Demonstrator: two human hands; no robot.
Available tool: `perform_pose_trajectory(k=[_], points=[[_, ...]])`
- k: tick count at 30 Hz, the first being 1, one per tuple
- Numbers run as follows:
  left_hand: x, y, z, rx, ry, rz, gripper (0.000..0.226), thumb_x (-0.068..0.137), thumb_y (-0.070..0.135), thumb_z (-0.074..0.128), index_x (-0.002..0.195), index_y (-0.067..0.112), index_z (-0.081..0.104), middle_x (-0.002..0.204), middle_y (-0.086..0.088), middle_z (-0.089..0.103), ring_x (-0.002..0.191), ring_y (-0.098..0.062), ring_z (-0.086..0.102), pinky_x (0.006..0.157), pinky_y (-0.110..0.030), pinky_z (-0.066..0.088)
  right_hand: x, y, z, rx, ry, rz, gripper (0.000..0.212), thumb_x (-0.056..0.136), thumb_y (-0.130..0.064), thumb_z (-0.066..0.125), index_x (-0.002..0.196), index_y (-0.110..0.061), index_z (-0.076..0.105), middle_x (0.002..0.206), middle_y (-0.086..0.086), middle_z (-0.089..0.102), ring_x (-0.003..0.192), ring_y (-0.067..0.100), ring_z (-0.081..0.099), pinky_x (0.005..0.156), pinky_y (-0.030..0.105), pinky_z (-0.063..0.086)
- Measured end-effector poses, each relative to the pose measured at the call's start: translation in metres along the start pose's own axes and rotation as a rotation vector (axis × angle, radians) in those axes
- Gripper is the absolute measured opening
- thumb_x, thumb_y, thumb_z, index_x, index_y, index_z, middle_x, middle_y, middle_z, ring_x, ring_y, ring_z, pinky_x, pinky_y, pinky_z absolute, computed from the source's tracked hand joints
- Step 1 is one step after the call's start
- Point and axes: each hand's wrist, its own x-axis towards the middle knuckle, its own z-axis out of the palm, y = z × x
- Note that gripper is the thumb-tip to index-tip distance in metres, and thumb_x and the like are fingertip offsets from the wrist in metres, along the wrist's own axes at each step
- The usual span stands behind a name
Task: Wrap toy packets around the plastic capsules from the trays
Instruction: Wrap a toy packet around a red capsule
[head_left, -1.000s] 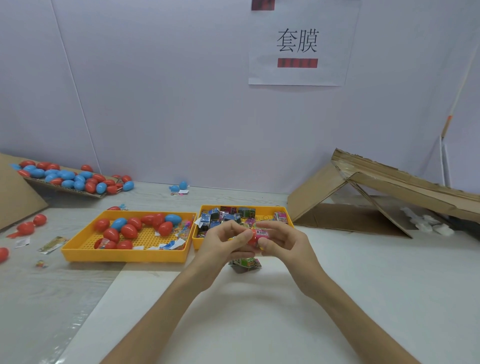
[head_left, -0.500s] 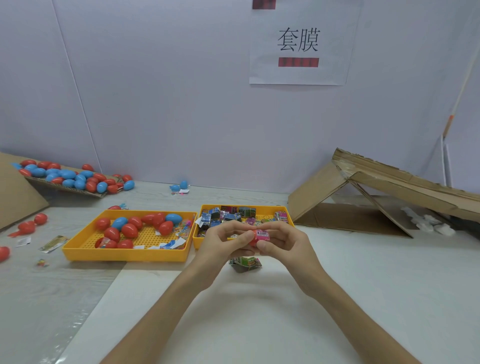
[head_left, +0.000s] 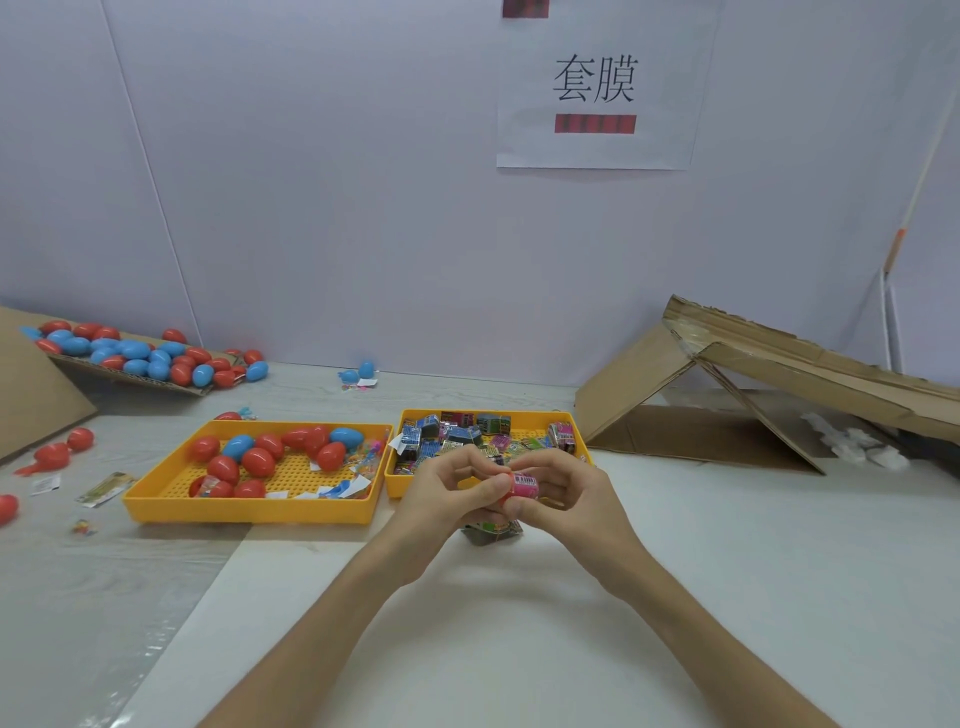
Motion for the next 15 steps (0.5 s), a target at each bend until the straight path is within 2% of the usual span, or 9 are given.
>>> perform_pose_trajectory(k=[3,7,11,15], points=[[0.0005,0.0008,0.0009,-0.007,-0.008,-0.008,0.029,0.077,0.024,0.075,0.095,0.003,0.066,0.095,-0.018,0.073,0.084,-0.034,0.072,0.069,-0.031,0.062,0.0009,-0.0024,-0.0014,0.028,-0.001,0.011,0.035,0.078,-0.009,0.084,0.111,-0.015,0.070,0.096,0.013,0.075,0.092,0.027,0.072,0.080,0.032,0.059],[0.0018,0.0029,-0.0001,-0.027,-0.006,-0.005,0.029,0.083,0.028,0.071,0.097,0.003,0.064,0.092,-0.022,0.072,0.084,-0.033,0.073,0.075,-0.033,0.062,0.0025,-0.0039,-0.0033,0.079,-0.008,0.010,0.038,0.080,-0.004,0.081,0.114,-0.015,0.068,0.096,0.012,0.075,0.094,0.026,0.072,0.080,0.031,0.059],[0.0022,0.0017,-0.0014,-0.118,-0.003,-0.017,0.030,0.083,0.022,0.072,0.101,0.000,0.064,0.104,-0.027,0.070,0.095,-0.038,0.072,0.080,-0.033,0.062,0.0043,-0.0010,-0.0031,0.040,0.027,0.003,0.032,0.086,-0.006,0.076,0.115,-0.016,0.068,0.103,0.006,0.075,0.097,0.024,0.072,0.085,0.036,0.059],[0.0025,0.0022,-0.0031,-0.189,-0.011,-0.039,0.028,0.078,0.016,0.075,0.101,0.001,0.065,0.112,-0.026,0.069,0.104,-0.040,0.070,0.084,-0.035,0.061,0.0050,0.0000,-0.0032,-0.023,0.078,-0.037,0.035,0.086,-0.012,0.077,0.118,-0.026,0.067,0.108,-0.004,0.073,0.094,0.016,0.072,0.078,0.029,0.056]])
